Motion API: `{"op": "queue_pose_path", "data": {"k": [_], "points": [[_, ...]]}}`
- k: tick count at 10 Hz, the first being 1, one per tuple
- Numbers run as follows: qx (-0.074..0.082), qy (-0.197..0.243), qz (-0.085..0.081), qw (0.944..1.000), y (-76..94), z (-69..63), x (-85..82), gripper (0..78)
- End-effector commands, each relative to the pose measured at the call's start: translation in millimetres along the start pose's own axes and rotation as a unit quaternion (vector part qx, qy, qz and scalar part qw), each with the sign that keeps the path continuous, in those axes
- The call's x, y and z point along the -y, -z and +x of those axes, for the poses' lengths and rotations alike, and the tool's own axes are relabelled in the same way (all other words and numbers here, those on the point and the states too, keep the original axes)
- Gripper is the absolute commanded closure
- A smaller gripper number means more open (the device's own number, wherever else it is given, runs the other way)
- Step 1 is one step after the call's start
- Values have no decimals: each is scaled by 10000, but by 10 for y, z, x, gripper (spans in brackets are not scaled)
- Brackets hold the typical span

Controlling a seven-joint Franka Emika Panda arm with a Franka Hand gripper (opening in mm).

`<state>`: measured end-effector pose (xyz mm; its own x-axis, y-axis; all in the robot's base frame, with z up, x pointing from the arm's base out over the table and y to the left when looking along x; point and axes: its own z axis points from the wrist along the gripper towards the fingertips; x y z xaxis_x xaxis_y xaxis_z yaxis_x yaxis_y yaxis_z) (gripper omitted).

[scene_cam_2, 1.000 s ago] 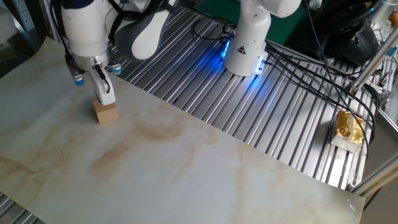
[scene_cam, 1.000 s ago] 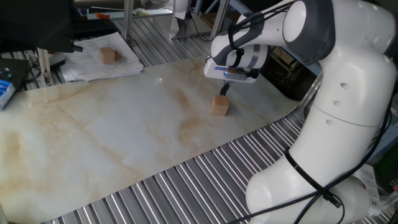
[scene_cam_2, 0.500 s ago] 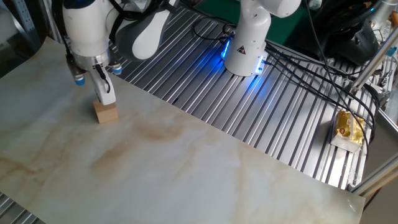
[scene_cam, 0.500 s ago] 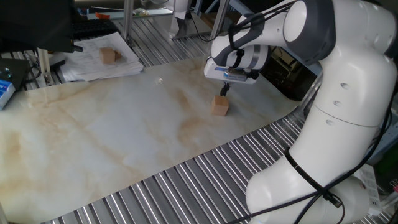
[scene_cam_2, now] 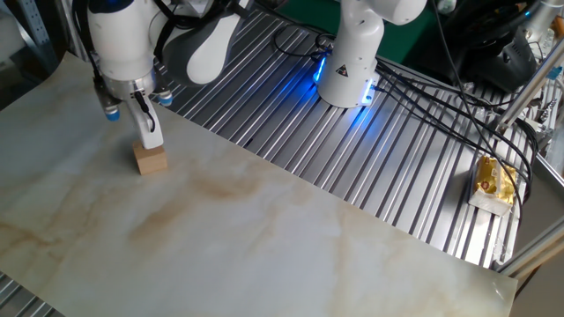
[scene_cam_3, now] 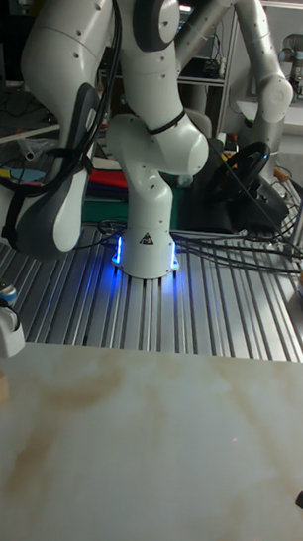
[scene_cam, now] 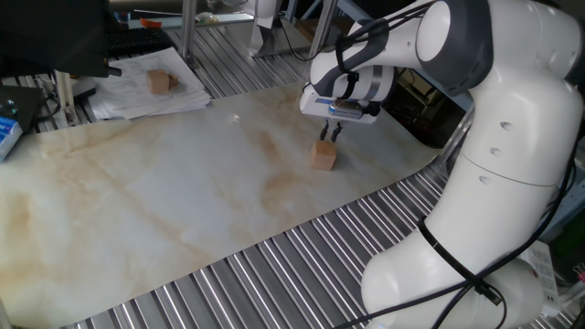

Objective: Pick up the small block on the left and move it to the right

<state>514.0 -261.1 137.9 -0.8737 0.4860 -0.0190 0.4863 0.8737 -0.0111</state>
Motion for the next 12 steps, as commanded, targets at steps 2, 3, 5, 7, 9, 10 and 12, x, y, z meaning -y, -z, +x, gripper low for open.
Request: {"op": "queue_pose_path", "data": {"k": [2, 3, 5, 7, 9, 10, 12], "points": [[-14, -67, 13, 10000, 12, -9, 3, 1], [-14, -67, 13, 10000, 12, -9, 3, 1], [-14, -67, 13, 10000, 12, -9, 3, 1], [-14, -67, 13, 10000, 12, -9, 3, 1], [5, -405, 3, 9992, -34, -18, -36, 1], [5, -446, 5, 9990, -52, -17, -46, 1], [28, -519, -3, 9986, -116, 3, -49, 1]]}}
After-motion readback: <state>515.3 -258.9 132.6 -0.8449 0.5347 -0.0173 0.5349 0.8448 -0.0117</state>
